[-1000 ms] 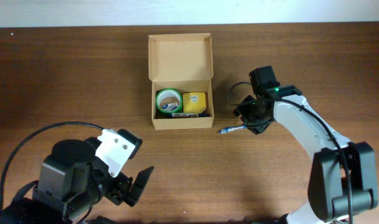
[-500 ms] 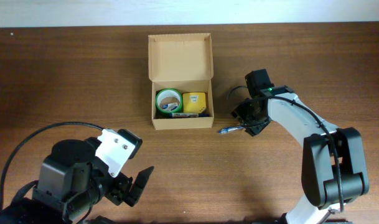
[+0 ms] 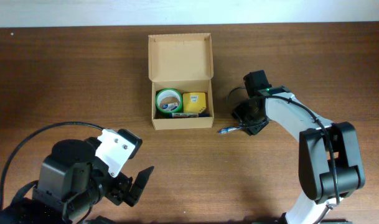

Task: Pack container
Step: 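Close the right gripper on the blue pen beside the box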

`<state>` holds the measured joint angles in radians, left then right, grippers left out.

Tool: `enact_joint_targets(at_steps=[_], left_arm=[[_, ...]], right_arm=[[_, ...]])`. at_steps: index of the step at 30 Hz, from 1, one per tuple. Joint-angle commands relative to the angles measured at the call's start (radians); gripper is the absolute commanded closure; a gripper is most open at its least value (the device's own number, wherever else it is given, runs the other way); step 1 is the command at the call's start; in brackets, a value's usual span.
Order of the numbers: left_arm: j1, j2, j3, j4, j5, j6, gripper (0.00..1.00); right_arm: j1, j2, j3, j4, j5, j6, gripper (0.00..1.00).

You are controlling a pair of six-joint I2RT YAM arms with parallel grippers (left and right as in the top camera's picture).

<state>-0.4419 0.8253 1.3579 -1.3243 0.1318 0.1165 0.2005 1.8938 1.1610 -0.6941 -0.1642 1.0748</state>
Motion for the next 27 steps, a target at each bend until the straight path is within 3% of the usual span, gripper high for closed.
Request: enact_joint_targets(at_steps=[1,9,13,21,27], left_arm=[[-0.002,-0.003,0.014,0.002,0.014,0.02,0.01],[-0.002,-0.003,0.014,0.002,0.014,0.02,0.0],[-0.002,-0.003,0.014,0.002,0.014,0.02,0.0],[-0.002,-0.003,0.014,0.002,0.014,0.02,0.0],[-0.002,-0.003,0.014,0.002,0.014,0.02,0.0]], right_arm=[[-0.005,0.025,-0.006,0.005,0.018,0.008,0.55],[-0.005,0.06,-0.006,0.005,0.018,0.019,0.56],[-0.005,0.06,-0.006,0.018,0.019,0.019,0.73],[-0.006,0.06,-0.006,0.026,0.019,0.018,0.96],[-0.006,0.058,-0.002,0.033,0.018,-0.005,0.96]])
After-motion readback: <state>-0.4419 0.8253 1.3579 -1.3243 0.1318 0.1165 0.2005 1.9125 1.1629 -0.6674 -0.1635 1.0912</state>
